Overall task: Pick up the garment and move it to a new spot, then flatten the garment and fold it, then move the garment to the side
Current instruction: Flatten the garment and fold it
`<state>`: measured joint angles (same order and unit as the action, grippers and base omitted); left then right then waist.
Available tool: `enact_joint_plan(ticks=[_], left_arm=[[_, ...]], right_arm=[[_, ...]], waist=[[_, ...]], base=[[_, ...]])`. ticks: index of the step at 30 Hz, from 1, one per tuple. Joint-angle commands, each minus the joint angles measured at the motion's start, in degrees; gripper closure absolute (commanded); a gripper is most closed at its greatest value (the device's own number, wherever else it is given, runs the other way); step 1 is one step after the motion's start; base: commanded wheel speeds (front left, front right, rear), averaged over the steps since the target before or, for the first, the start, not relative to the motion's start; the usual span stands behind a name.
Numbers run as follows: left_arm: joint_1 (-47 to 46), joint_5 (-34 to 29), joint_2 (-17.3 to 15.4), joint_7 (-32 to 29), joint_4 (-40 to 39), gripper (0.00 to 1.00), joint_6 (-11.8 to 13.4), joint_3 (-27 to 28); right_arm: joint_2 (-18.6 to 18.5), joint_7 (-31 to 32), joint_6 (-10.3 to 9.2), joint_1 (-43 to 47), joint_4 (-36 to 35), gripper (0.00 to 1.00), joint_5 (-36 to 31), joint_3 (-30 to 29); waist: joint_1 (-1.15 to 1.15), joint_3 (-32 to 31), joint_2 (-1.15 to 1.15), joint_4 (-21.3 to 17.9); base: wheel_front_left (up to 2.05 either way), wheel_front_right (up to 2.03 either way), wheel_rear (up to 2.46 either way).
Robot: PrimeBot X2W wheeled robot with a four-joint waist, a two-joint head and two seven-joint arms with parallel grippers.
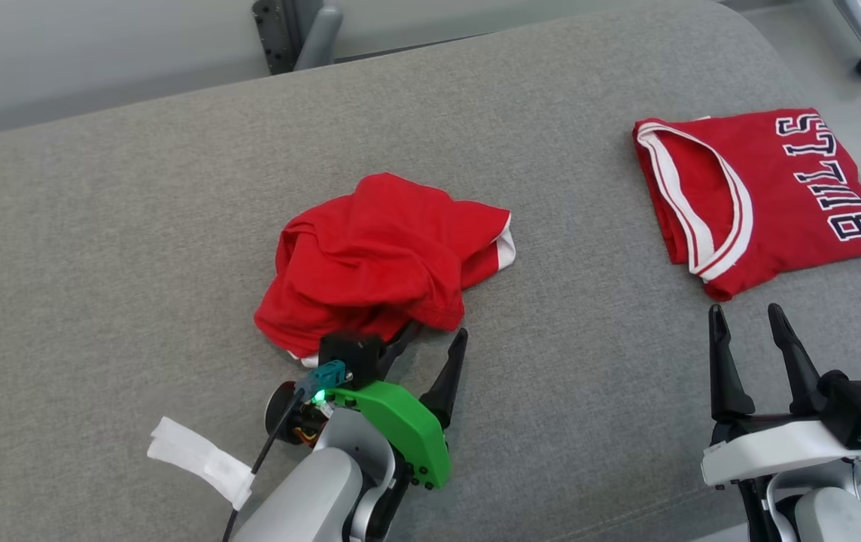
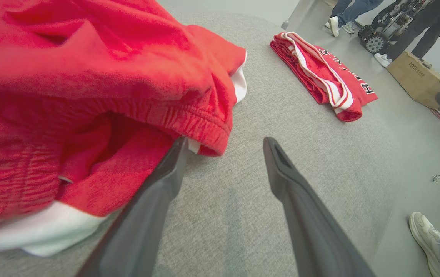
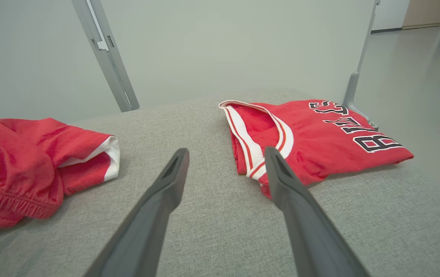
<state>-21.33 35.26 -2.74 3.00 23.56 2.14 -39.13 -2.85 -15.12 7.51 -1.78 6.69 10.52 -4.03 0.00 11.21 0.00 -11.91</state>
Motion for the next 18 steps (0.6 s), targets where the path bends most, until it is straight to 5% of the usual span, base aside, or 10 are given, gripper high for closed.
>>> enact_joint_plan(ticks=[1,10,11,13,18], left_arm=[[-1.4,0.6,-0.3,-0.1,1.1,0.0,0.6,-0.3],[-5.7,3.4,-0.3,2.8,6.5,0.0,3.0,-2.2],[-6.0,3.8,-0.3,3.0,7.0,0.11,3.0,-2.5],[-6.7,4.4,-0.3,3.1,7.9,1.0,2.6,-3.5],[-8.8,5.9,-0.3,3.1,7.8,1.0,1.4,-6.0]], right_arm=[[-0.1,0.0,-0.05,-1.0,0.1,0.0,0.5,0.2],[-0.1,0.0,-0.05,-1.8,0.3,0.0,1.1,-0.2],[-0.1,0.0,-0.05,-1.9,0.4,0.0,1.1,-0.1],[-0.1,0.0,-0.05,-2.1,0.5,0.0,1.0,0.0],[-0.1,0.0,-0.05,-2.1,0.7,0.0,0.9,0.1]], waist=[[0.0,2.7,0.0,-2.8],[0.0,3.6,0.0,-3.7],[0.0,3.5,0.0,-3.7],[0.0,3.5,0.0,-3.6],[0.0,3.1,0.0,-3.3]], base=[[0.0,0.0,0.0],[0.0,0.0,0.0],[0.0,0.0,0.0],[0.0,0.0,0.0],[0.0,0.0,0.0]])
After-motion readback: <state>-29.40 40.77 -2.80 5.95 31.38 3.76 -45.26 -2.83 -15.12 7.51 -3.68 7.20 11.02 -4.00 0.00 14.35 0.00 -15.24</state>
